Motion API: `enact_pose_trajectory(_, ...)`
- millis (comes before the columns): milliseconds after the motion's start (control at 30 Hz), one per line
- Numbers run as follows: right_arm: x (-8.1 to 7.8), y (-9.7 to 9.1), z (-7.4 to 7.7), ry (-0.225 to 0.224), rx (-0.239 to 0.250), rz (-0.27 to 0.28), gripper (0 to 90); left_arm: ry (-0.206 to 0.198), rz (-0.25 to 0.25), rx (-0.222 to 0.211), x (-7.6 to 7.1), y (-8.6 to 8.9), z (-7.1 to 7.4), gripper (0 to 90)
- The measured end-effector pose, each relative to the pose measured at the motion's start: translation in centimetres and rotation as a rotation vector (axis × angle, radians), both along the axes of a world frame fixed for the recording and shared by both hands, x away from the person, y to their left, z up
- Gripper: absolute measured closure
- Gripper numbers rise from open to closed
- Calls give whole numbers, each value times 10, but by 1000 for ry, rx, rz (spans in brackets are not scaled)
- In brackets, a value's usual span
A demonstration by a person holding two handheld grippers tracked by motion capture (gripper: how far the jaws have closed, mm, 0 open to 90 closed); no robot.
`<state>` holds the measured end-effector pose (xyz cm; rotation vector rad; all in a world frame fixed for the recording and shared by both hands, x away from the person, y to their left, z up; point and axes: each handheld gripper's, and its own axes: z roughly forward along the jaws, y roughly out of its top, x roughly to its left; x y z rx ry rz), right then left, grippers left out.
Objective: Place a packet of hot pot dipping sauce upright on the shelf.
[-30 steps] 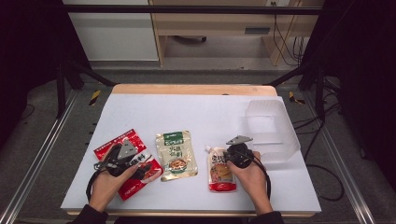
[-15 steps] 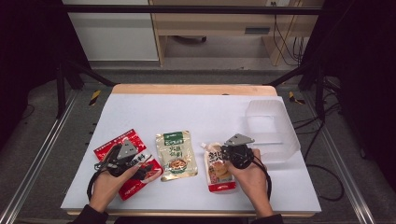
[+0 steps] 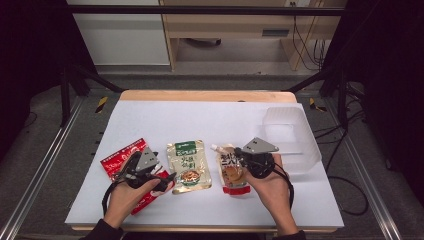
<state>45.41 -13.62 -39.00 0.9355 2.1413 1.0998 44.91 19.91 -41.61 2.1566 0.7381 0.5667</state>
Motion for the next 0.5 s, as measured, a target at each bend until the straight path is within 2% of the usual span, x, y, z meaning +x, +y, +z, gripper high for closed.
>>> enact_pose_trajectory(67, -1, 0, 4, -13, 5, 2, 900, 18, -17, -15, 4, -6, 3, 81)
enact_pose_trajectory(100, -1, 1, 6, -17, 10, 5, 900, 16, -20, -28, 6, -9, 4, 83)
enact_pose_trajectory(133, -2, 1, 8, -27, 8, 12, 900, 14, -27, -24, 8, -12, 6, 90)
enact_pose_trajectory(233, -9, 4, 15, -92, 5, 28, 900, 11, -71, -16, 15, -23, 8, 97)
enact_pose_trajectory(367, -10, 9, 18, -93, 4, 30, 900, 37, -135, -66, 23, -39, 12, 105)
enact_pose_trajectory(433, -11, 11, 18, -98, -7, 41, 900, 27, -162, -70, 24, -49, 12, 125)
enact_pose_trajectory(500, -13, 12, 19, -96, 4, 51, 900, 28, -176, -94, 23, -56, 11, 142)
